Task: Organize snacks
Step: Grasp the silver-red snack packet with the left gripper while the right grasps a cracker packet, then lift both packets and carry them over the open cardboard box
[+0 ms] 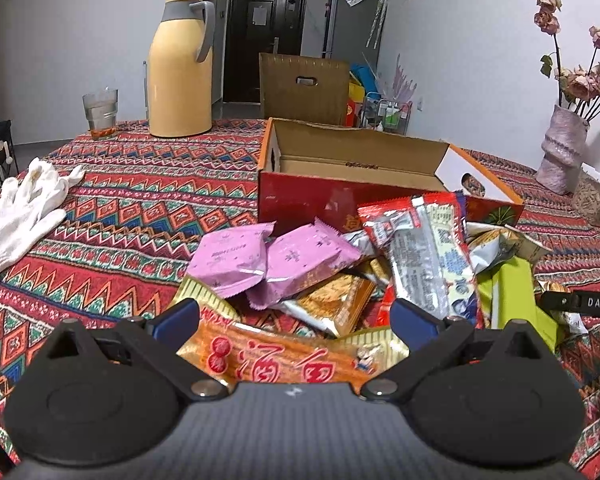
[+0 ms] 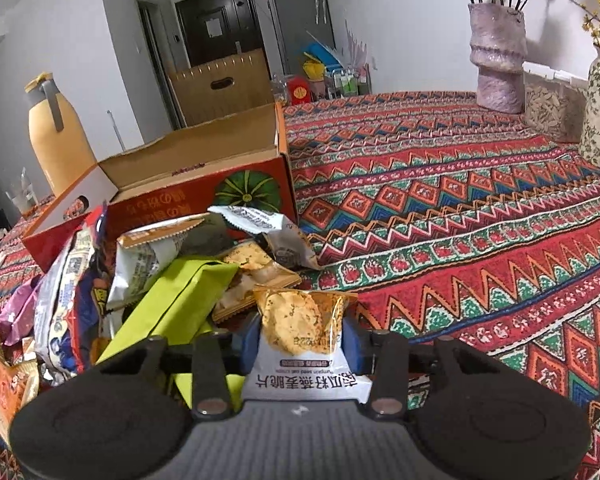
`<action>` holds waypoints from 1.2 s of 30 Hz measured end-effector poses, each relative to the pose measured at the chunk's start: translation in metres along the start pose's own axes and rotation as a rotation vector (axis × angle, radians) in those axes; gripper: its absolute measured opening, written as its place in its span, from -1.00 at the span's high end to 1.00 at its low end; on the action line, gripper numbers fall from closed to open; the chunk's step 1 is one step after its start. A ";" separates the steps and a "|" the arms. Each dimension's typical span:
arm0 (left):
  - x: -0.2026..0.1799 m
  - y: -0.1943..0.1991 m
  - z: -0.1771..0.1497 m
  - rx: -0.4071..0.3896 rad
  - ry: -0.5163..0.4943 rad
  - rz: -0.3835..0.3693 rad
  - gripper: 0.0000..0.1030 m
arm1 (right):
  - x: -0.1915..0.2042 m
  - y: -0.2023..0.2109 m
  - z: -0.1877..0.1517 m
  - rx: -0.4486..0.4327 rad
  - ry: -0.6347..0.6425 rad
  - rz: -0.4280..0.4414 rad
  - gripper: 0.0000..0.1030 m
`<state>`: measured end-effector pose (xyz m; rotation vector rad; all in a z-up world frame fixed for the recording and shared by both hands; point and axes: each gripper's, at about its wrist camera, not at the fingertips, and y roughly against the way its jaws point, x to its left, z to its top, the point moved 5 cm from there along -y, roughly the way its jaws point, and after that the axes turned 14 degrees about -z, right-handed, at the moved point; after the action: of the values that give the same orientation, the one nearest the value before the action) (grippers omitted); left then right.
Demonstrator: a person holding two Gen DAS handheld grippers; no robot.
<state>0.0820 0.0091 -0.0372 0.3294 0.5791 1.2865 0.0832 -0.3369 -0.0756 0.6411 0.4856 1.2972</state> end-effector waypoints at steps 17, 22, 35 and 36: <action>-0.066 -0.057 0.023 0.093 -0.038 -0.033 -1.00 | -0.012 0.031 0.012 -0.205 0.004 0.042 0.20; -0.077 -0.078 0.020 0.128 -0.021 -0.024 -1.00 | -0.018 0.027 0.010 -0.211 -0.019 0.088 0.20; -0.084 -0.091 0.011 0.185 0.014 -0.042 -0.38 | -0.020 0.029 0.007 -0.224 -0.033 0.141 0.19; -0.084 -0.090 0.011 0.183 0.017 -0.043 -0.35 | -0.020 0.030 0.007 -0.225 -0.031 0.140 0.19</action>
<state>0.1470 -0.0939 -0.0583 0.4555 0.7169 1.1986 0.0617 -0.3534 -0.0509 0.5126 0.2673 1.4478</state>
